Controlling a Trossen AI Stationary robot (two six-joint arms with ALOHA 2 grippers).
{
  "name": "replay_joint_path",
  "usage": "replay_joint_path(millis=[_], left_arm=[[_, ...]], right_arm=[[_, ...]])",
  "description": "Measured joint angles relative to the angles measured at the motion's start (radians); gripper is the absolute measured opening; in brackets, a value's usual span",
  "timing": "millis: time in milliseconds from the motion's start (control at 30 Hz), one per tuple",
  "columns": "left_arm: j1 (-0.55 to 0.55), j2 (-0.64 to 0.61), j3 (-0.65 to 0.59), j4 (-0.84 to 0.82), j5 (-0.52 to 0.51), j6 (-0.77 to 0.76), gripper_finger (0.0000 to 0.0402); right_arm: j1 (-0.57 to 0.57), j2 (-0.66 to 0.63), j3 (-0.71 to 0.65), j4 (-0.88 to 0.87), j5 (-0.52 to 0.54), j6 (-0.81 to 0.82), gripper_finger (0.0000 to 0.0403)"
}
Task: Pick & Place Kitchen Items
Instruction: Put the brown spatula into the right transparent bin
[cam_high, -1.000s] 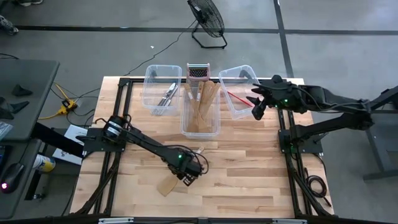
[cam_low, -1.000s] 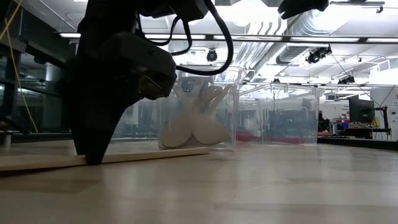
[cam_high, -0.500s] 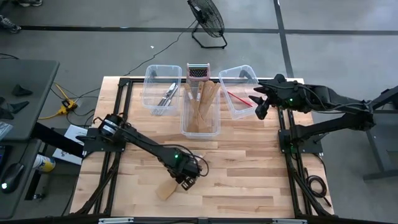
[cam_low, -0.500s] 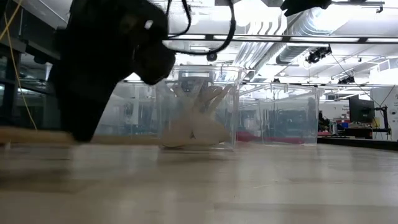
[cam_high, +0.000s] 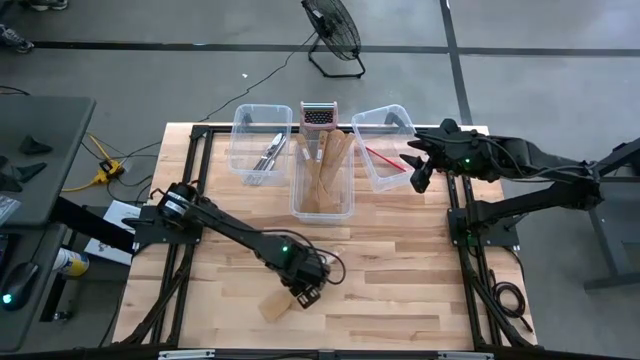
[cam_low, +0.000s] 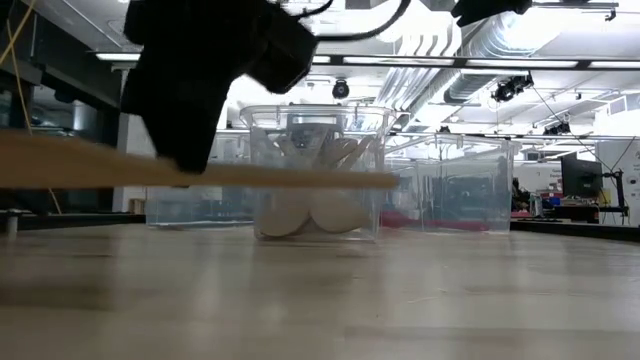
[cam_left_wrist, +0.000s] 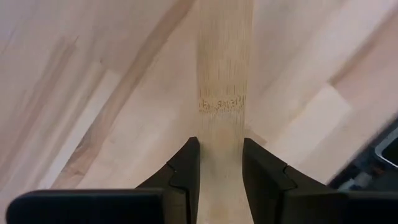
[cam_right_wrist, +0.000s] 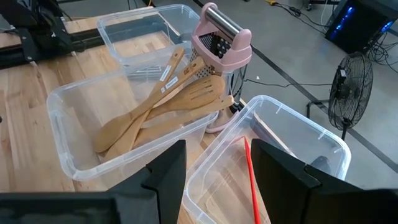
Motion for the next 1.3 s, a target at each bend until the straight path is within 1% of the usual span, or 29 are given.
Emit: replay_joint_path(millis=[200, 367, 500, 633, 733, 867, 1000, 1133, 1300], left_arm=[[0.001, -0.001, 0.058, -0.004, 0.002, 0.062, 0.0086], [0.001, -0.002, 0.085, -0.053, -0.031, 0.063, 0.0086], [0.001, -0.002, 0.085, -0.072, -0.061, 0.058, 0.0086], [0.002, -0.002, 0.085, -0.089, -0.069, 0.055, 0.0086], [0.002, -0.002, 0.085, -0.095, -0.077, 0.055, 0.0086], [0.002, -0.002, 0.085, -0.087, -0.077, 0.056, 0.0086], [0.002, -0.002, 0.094, -0.057, -0.077, 0.091, 0.0086], [0.002, -0.002, 0.156, -0.045, -0.096, 0.153, 0.0086], [0.011, -0.002, 0.280, -0.054, -0.189, 0.227, 0.0086]], right_arm=[[0.000, 0.000, 0.000, -0.002, -0.001, 0.000, 0.0173], [0.000, 0.000, 0.000, -0.003, -0.067, -0.028, 0.0173], [0.000, 0.000, 0.000, -0.003, -0.188, -0.102, 0.0173], [0.000, 0.000, 0.000, -0.003, -0.302, -0.141, 0.0173], [0.000, 0.000, 0.000, -0.003, -0.361, -0.165, 0.0173], [0.000, 0.000, 0.000, -0.003, -0.365, -0.175, 0.0173], [0.000, 0.000, 0.000, -0.003, -0.365, -0.179, 0.0173], [0.000, 0.000, 0.000, -0.003, -0.380, -0.180, 0.0173], [0.000, 0.000, 0.000, -0.003, -0.390, -0.185, 0.0173]])
